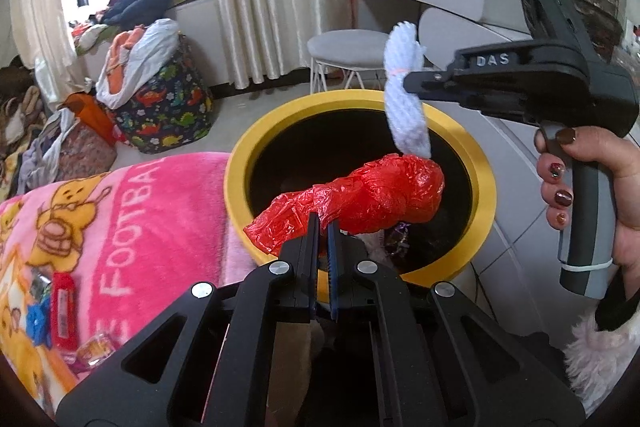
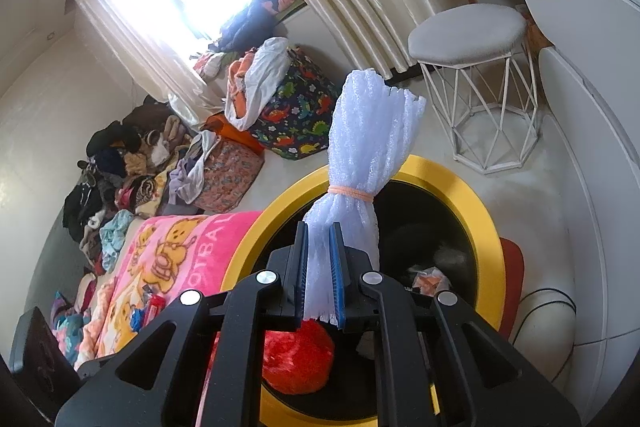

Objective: Collect trash
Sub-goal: 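Open both tools to drop the foam net and red bag into the bin, then move both open tools back to the wrappers on the blanket, then grasp purple-yellow candy wrapper with right tool while left grasps red snack wrapper, then carry both held wrappers over the yellow-rimmed bin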

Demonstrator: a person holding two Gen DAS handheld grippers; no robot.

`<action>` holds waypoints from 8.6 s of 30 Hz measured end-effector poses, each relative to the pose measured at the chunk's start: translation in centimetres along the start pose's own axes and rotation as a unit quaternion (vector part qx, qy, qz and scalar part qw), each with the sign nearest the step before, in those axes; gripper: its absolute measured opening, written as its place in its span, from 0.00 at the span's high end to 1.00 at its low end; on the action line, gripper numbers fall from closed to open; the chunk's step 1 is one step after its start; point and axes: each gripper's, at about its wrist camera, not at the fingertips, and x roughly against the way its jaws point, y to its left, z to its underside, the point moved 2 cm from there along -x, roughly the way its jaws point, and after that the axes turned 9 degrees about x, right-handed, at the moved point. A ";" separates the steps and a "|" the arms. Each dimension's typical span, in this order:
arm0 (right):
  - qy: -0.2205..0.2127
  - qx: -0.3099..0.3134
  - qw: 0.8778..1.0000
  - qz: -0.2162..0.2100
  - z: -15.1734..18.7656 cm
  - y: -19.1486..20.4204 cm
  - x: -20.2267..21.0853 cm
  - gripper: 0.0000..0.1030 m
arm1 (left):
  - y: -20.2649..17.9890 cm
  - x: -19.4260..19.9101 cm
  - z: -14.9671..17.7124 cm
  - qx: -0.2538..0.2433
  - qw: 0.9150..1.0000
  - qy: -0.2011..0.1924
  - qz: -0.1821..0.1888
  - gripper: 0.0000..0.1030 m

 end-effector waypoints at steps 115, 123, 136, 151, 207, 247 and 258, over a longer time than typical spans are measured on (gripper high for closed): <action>0.144 0.321 0.925 -0.146 10.6 26.9 -9.3 0.43 | 25.0 17.6 11.6 0.347 0.900 -0.126 -0.232 0.11; 0.175 0.334 0.915 -0.142 11.9 27.0 -11.3 0.53 | 25.3 17.1 14.9 0.368 0.896 -0.096 -0.229 0.11; 0.209 0.343 0.905 -0.138 13.1 26.9 -14.3 0.61 | 25.1 15.1 19.2 0.429 0.887 -0.042 -0.165 0.32; 0.240 0.338 0.897 -0.150 13.8 27.4 -17.4 0.75 | 23.7 13.5 19.9 0.426 0.887 -0.021 -0.176 0.72; 0.089 0.244 0.954 -0.149 6.0 20.0 -8.0 0.93 | 16.9 13.2 8.4 0.312 0.935 -0.092 -0.143 0.93; 0.014 0.144 0.989 -0.027 0.4 8.2 -4.5 0.93 | 9.3 8.1 2.3 0.228 0.966 -0.091 -0.081 0.93; 0.004 0.114 0.993 0.014 -0.1 4.4 -3.8 0.93 | 7.4 6.3 1.3 0.205 0.973 -0.082 -0.061 0.93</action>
